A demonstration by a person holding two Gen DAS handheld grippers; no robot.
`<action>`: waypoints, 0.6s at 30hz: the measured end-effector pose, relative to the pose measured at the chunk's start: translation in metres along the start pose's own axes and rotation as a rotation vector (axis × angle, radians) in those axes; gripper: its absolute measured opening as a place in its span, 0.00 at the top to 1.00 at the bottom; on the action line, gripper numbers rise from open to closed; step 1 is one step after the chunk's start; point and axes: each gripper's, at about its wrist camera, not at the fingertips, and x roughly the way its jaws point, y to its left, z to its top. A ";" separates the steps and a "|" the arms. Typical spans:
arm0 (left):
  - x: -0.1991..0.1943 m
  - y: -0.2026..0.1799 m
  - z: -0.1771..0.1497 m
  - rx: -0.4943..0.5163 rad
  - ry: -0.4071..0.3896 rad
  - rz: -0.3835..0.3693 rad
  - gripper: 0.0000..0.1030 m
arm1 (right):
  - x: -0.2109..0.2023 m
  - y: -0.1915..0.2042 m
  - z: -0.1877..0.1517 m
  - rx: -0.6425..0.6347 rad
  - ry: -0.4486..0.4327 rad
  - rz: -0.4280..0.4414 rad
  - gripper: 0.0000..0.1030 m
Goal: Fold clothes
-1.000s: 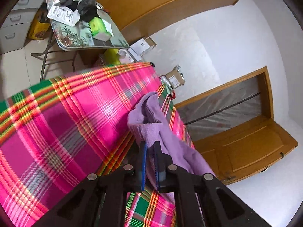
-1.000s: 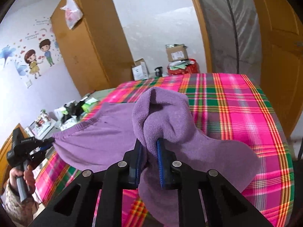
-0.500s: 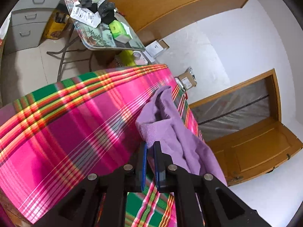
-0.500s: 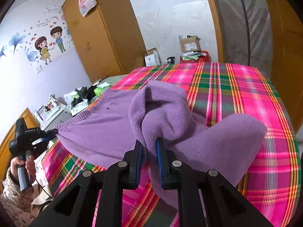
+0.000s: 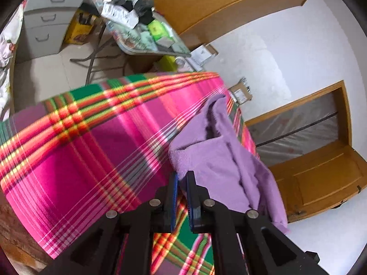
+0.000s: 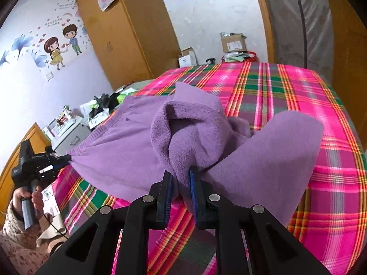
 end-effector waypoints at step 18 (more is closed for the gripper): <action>-0.010 -0.039 -0.006 0.124 0.006 -0.030 0.92 | -0.036 -0.012 -0.018 -0.055 -0.024 0.017 0.68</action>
